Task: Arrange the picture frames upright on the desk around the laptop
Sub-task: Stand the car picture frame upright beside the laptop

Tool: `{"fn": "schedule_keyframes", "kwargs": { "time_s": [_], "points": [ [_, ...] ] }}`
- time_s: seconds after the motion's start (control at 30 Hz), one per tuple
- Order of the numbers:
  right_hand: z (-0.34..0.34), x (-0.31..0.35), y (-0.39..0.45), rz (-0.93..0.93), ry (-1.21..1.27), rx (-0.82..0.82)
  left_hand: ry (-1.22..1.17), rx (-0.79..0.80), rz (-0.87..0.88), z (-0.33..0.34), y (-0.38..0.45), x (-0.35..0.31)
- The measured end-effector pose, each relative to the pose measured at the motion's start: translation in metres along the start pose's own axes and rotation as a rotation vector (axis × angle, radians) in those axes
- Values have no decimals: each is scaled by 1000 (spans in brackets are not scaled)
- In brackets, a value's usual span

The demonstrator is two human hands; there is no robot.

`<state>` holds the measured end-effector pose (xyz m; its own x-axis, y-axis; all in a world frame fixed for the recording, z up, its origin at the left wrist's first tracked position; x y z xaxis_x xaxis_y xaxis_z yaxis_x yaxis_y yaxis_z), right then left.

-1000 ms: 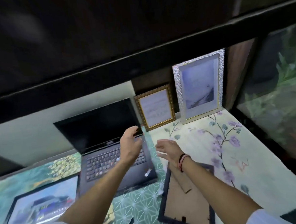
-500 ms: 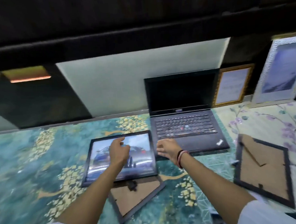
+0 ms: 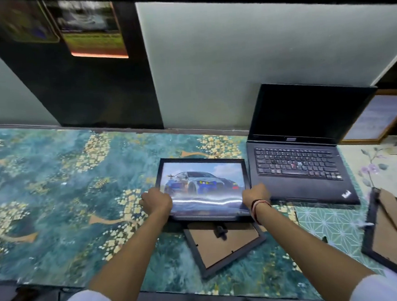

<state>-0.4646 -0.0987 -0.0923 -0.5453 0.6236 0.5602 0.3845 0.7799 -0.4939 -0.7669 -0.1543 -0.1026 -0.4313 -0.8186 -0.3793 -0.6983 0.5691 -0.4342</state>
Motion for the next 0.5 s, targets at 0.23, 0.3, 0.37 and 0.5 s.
{"fn": "schedule_keyframes", "kwargs": {
  "time_s": [0.23,0.3,0.37,0.5],
  "points": [
    [18,10,18,95,234,118,-241,79,-28,-19,55,17],
    [19,22,25,89,205,142,-309,70,4,-30,65,14],
    [14,43,28,44,129,139,-380,66,74,-39,74,4],
    [8,97,57,-193,204,77,-462,-17,219,-61,94,-41]
  ]
}}
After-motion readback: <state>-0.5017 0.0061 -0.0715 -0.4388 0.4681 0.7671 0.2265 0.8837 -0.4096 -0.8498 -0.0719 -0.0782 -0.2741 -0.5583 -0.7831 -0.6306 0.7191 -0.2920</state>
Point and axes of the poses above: each hand's wrist, its own y-axis towards the middle knuckle, its own z-axis out of the palm, x = y × z, the point moved 4 cm from there along y, towards the middle knuckle, and after that the axes turned 2 degrees about y, right-handed, at the moved point
